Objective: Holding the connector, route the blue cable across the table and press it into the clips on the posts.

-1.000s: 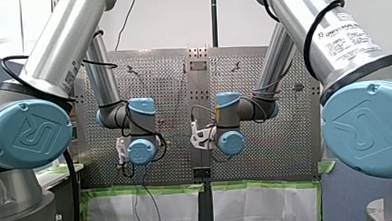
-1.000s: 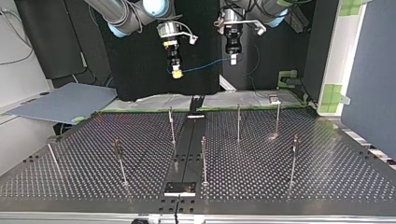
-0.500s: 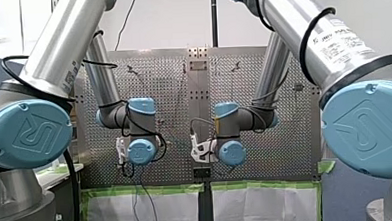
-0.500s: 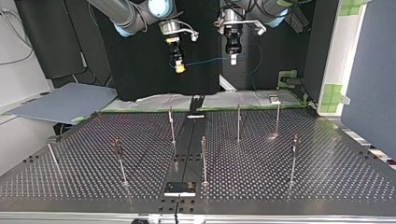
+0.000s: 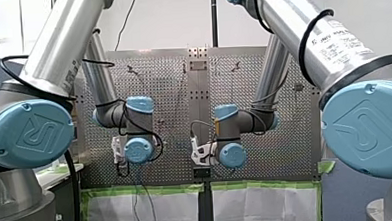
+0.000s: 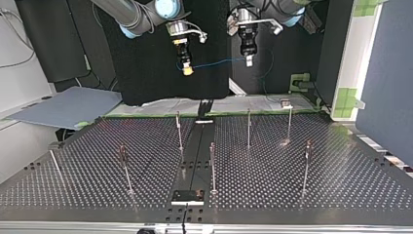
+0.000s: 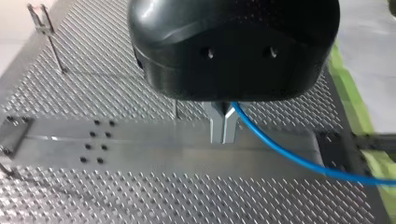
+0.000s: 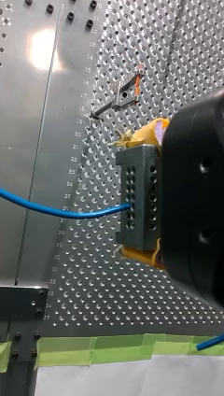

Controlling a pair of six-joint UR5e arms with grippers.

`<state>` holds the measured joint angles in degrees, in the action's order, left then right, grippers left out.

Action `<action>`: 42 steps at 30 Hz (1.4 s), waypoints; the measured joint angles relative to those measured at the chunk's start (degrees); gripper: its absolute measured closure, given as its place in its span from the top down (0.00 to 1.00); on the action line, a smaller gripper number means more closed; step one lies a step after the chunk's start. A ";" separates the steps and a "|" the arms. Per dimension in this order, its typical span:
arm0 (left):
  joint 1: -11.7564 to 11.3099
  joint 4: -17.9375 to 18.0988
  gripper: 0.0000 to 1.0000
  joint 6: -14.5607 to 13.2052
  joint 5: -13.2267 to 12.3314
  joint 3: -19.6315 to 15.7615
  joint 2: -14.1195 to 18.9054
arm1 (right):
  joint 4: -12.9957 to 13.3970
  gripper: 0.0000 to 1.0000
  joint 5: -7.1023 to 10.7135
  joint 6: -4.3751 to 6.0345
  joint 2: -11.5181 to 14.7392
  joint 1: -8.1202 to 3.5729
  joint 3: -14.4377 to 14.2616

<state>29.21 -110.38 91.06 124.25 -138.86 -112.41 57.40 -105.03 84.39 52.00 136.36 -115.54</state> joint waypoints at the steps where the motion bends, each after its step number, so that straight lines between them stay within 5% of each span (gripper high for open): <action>1: -0.37 -0.35 0.00 -0.34 0.05 -0.21 0.16 | 0.00 0.00 0.00 0.00 0.00 0.00 0.00; 22: -1.65 -2.31 0.00 -1.10 0.39 -0.97 0.78 | -0.01 0.00 -0.01 -0.01 0.00 -0.01 0.01; 29: -1.43 -1.42 0.00 0.02 1.17 -3.54 3.54 | -2.53 0.00 -2.46 -0.68 2.51 0.18 2.53; 34: -2.09 -3.49 0.00 1.51 1.88 -2.95 5.98 | -4.95 0.00 -1.98 0.73 4.94 0.59 4.82; 42: -2.44 -7.23 0.00 2.90 4.99 -0.22 9.77 | -9.12 0.00 1.89 4.14 9.12 1.49 7.96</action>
<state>26.78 -117.62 93.96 129.25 -139.07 -102.64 48.28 -103.14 88.53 61.13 137.85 -107.58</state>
